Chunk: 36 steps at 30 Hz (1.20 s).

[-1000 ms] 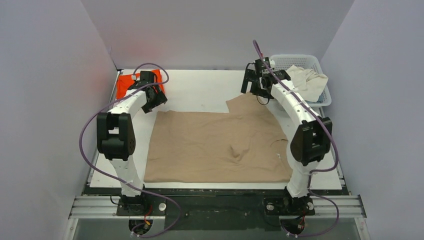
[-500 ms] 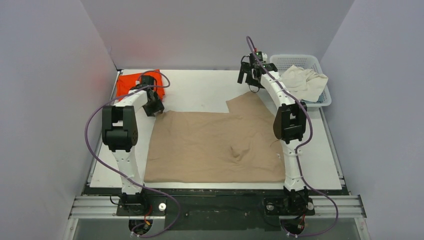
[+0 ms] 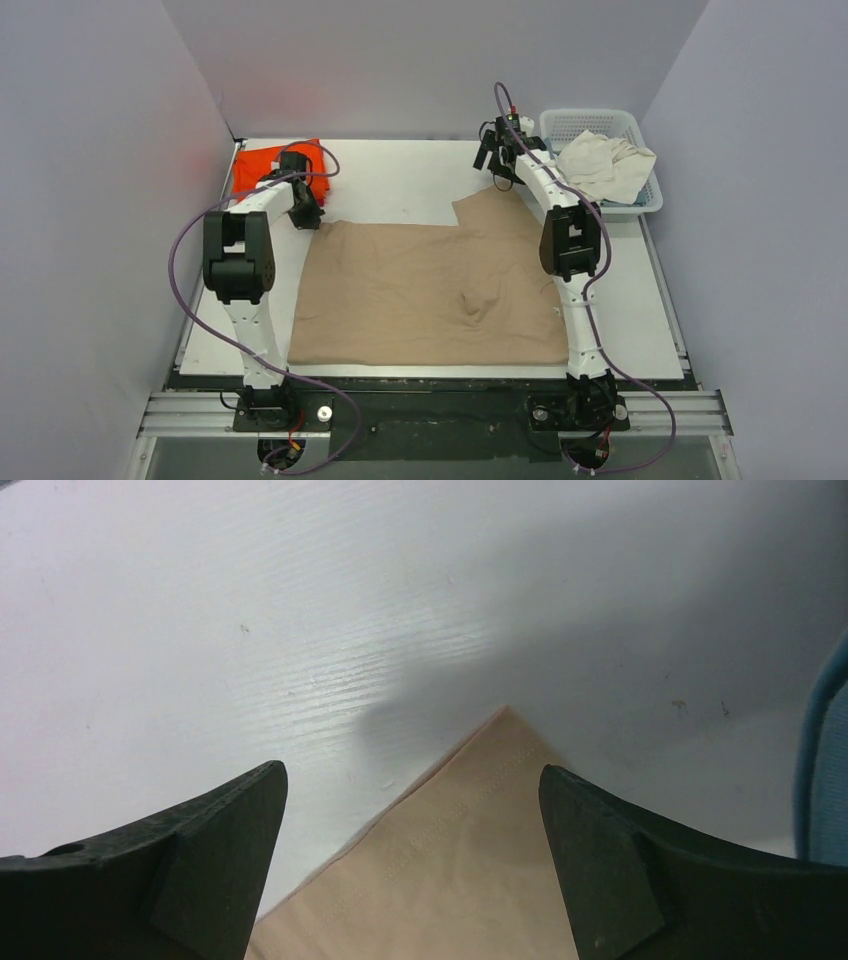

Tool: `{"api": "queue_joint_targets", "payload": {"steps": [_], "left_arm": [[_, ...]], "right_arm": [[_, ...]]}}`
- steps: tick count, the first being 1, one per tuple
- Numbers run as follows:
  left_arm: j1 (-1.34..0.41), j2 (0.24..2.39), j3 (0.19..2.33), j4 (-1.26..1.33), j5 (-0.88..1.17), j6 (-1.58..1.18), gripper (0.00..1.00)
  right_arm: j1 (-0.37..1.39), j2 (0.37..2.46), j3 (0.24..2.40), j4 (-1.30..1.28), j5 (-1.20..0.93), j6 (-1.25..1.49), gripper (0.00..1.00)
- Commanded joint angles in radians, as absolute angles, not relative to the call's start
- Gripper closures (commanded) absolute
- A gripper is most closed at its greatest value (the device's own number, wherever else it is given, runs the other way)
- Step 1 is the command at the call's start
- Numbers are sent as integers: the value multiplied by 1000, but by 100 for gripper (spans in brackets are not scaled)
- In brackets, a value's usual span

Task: Fold and stack the t-shirts
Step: Grab the side of the flattened tshirt furthest away from the robot with both arms

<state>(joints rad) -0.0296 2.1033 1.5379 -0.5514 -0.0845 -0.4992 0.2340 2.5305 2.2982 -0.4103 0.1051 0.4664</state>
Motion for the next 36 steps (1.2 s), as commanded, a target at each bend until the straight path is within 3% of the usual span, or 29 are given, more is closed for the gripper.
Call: {"api": "queue_joint_targets", "payload": {"steps": [1,13,23,29,34,36], "left_arm": [[-28,2052,1479,-496,-70,-494,100],[-28,1943,1396,-424,-76,-506,100],[-28,1917,1355,-396,-59,-510,100],[-28,1903,1343,-395,-61,-505,100],[-28,1884,1327,-373,-52,-500,100],[-28,1872,1317,-360,-51,-498,100]], "right_arm": [[227,2567,2356,-409,115,527,9],[229,2580,2378,-568,86,517,12],[279,2596,2343,-671,65,517,24],[290,2593,2337,-688,119,538,50],[290,2590,2362,-685,179,551,89],[289,2583,2375,-673,189,544,100]]}}
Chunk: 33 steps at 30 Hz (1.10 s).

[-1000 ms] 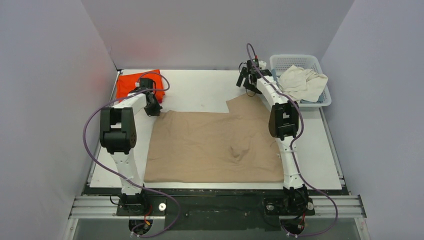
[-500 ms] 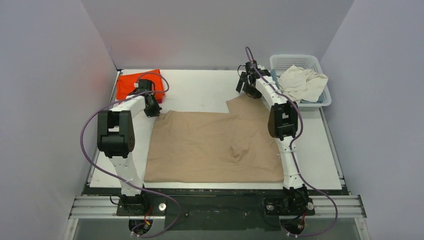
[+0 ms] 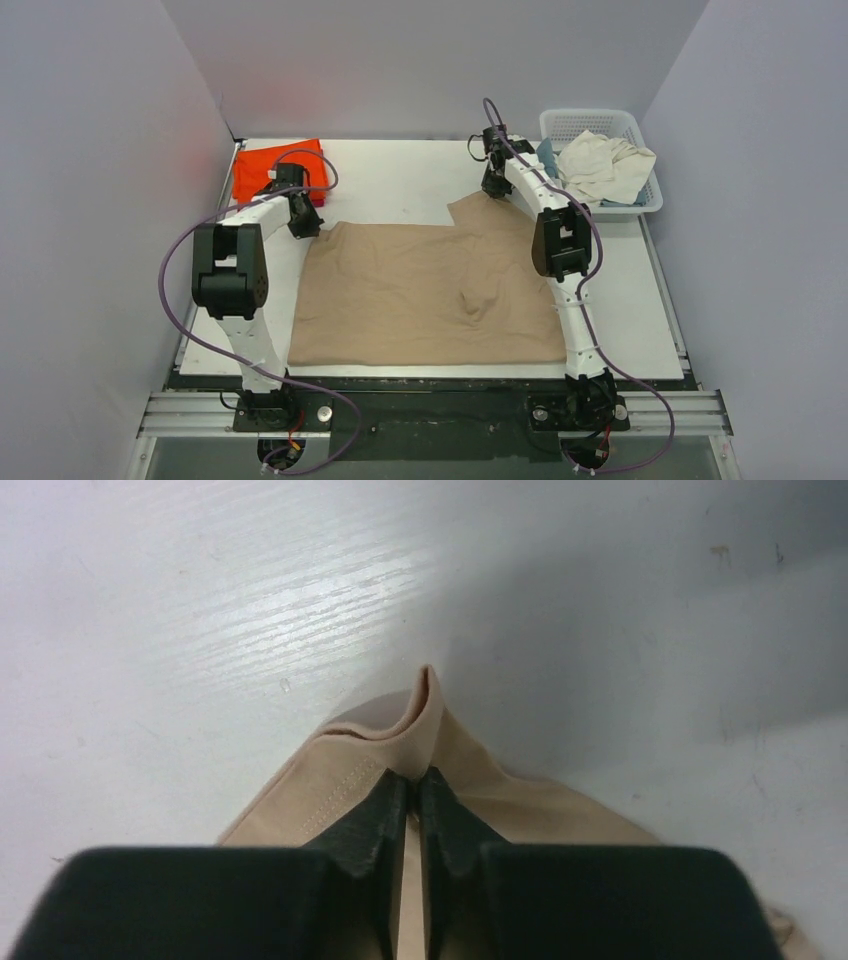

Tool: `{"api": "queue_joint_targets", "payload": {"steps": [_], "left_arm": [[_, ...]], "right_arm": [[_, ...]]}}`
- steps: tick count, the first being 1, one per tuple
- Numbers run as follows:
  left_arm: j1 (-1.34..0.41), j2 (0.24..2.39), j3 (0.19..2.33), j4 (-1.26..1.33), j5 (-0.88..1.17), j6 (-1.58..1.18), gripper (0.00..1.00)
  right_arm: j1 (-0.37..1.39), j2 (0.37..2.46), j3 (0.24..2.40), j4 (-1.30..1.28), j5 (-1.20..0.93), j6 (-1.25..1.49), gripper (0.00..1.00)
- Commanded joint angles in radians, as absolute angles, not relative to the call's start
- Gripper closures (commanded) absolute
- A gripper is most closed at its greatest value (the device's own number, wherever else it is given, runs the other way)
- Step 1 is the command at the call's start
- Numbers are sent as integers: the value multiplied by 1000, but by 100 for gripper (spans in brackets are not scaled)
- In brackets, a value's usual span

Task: Fold and stack the t-shirts
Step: Grab the side of the flattened tshirt furthest away from the robot with both arms, then fold the other side of the tshirt into a rectangle

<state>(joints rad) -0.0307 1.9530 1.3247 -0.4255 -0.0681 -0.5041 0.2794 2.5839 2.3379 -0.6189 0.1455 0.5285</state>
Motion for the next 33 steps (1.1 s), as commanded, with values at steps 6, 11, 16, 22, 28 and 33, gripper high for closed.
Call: {"api": "queue_joint_targets", "payload": {"steps": [6,11,16,22,28,33], "left_arm": [[-28,1809,1263,-309,-42,-496,100],[-29,1754,1216,-282,-39,-500,100],[-30,1708,1172,-278,-26,-505,100],[-34,1607,1047,-235,-10,-545,100],[-54,1486,917,-201,-35,-587,100],[-62,1372,822,-214,-139,-629,100]], "right_arm": [[294,2463,2306,-556,146,476,100],[305,2284,2101,-459,117,434,100],[321,2143,1928,-412,75,389,100],[354,1959,1688,-381,86,365,100],[393,1749,1433,-357,143,362,100],[412,1591,1267,-357,168,383,100]]}}
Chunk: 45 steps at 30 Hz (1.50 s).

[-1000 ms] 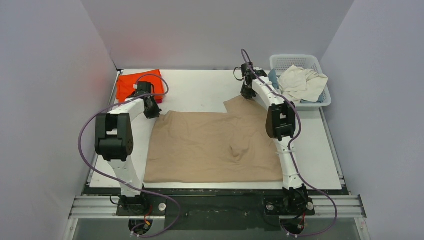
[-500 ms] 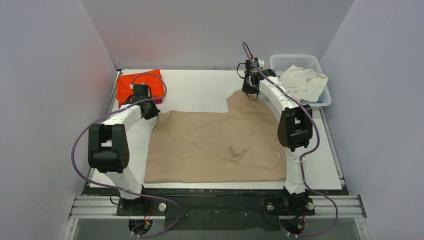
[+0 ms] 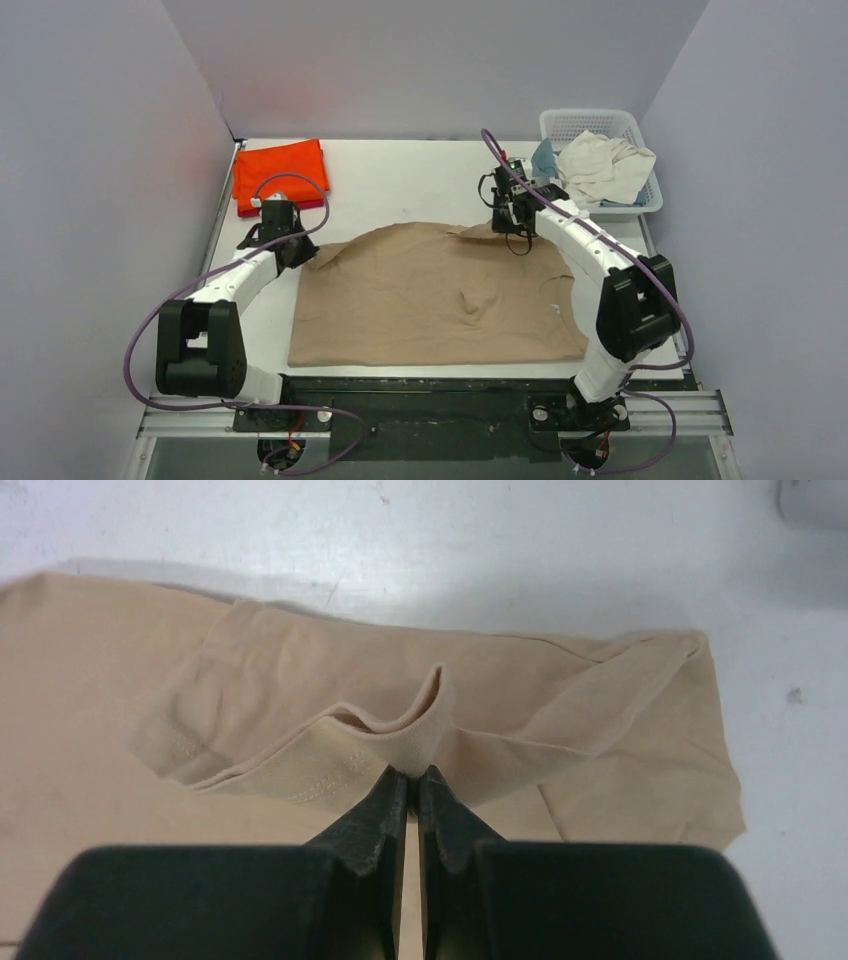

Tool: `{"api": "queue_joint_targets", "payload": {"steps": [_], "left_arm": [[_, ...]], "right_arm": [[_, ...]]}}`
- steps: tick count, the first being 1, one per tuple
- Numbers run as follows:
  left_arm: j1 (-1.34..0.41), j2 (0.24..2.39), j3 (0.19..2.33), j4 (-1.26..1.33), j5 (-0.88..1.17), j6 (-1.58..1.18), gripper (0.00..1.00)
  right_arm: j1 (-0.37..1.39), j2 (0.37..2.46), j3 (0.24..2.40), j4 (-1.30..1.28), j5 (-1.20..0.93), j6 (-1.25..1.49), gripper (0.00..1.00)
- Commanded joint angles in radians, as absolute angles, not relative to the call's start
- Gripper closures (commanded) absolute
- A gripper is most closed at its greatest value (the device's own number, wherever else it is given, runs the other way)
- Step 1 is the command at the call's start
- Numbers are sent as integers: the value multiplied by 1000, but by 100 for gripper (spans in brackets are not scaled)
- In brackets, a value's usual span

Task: Fold and stack the t-shirts
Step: Fold the other side of the tshirt into a rectangle

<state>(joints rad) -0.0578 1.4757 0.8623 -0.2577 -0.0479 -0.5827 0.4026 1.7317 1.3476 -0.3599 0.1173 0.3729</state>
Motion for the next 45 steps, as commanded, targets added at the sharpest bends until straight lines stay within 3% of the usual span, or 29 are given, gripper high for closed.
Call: {"api": "queue_joint_targets", "payload": {"steps": [1,22,40,42,43,45], "left_arm": [[-63,1337,803,-216,-156,-641,100],[-61,967,539,-214,-288,-791,100],[-59,906,457,-267,-302,-811,100],[-60,908,448,-295,-315,-823,100],[-60,910,447,-324,-331,-832,98],[-60,908,448,-377,-362,-863,81]], "right_arm": [[412,1549,1230,-358,168,388,100],[456,1148,934,-480,124,419,100],[517,1075,824,-563,134,429,100],[538,1075,771,-563,150,484,94],[559,1068,751,-565,165,510,89],[606,1033,679,-570,176,627,81]]}}
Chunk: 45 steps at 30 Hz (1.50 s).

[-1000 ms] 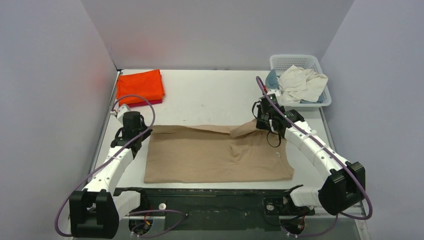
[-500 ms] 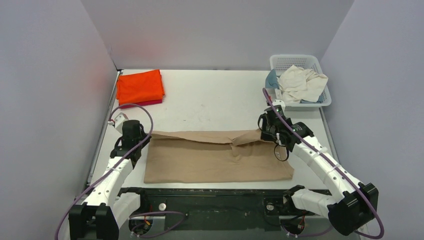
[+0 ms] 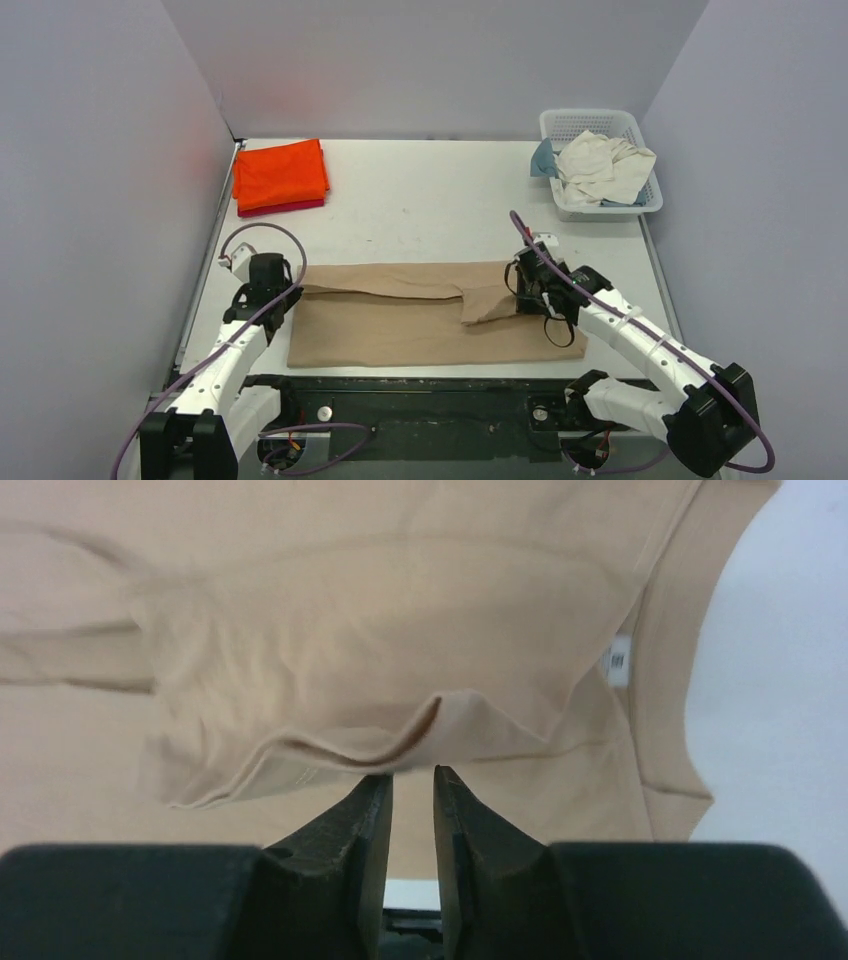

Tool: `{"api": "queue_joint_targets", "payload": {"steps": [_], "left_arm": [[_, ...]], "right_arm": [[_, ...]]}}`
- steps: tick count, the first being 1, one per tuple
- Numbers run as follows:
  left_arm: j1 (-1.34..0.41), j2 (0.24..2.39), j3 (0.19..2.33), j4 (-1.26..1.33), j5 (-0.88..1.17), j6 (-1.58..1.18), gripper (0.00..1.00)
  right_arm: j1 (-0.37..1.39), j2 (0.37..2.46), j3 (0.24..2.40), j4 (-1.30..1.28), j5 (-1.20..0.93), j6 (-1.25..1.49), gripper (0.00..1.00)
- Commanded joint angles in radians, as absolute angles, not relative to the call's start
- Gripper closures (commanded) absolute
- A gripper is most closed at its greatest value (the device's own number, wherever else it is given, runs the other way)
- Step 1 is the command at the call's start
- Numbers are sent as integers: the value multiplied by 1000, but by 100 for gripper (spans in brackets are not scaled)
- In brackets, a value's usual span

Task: Fold and stack the t-shirts
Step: Fold the other side of the tshirt into a rectangle, then rotate the tshirt 90 degrees

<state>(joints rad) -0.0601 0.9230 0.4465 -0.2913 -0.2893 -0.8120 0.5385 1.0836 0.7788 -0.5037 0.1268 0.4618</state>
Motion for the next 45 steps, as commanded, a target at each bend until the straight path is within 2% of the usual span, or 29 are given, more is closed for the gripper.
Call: {"api": "queue_joint_targets", "payload": {"steps": [1,2,3,6,7,9,12,15,18,21,25,28,35,39,43,45], "left_arm": [[-61,897,450,-396,-372,-887,60],[-61,890,454,-450,-397,-904,46],[-61,864,466,-481,-412,-937,26],[-63,787,511,-654,-496,-1010,19],[-64,740,539,-710,-532,-1052,18],[-64,675,571,-723,-545,-1070,17],[-66,631,594,-656,-474,-1048,15],[-69,675,603,-501,-274,-987,14],[-111,824,619,-384,-126,-898,13],[-190,988,650,-315,-30,-855,12],[-317,1212,712,-316,-48,-823,12],[-328,1330,714,-313,-69,-808,11],[-332,1439,691,-359,-120,-817,10],[-367,1433,651,-337,-48,-851,9],[-439,1444,656,-366,-26,-911,7],[-490,1447,679,-386,-10,-952,6]], "right_arm": [[625,993,633,-587,177,658,75],[672,967,616,-620,185,733,63],[697,901,579,-637,190,778,58],[821,732,525,-700,199,941,37],[835,652,523,-705,209,957,14],[850,558,533,-709,239,968,5],[849,529,606,-697,297,902,4],[847,613,691,-691,351,842,3],[819,793,757,-703,365,879,2],[716,943,756,-673,303,967,2],[621,1099,673,-506,222,1053,2],[581,1216,653,-417,191,1067,2],[467,1548,708,-326,61,1011,4],[374,1714,837,-315,20,946,4],[302,1909,1145,-404,-38,756,4],[296,2024,1346,-536,-72,645,4]]}}
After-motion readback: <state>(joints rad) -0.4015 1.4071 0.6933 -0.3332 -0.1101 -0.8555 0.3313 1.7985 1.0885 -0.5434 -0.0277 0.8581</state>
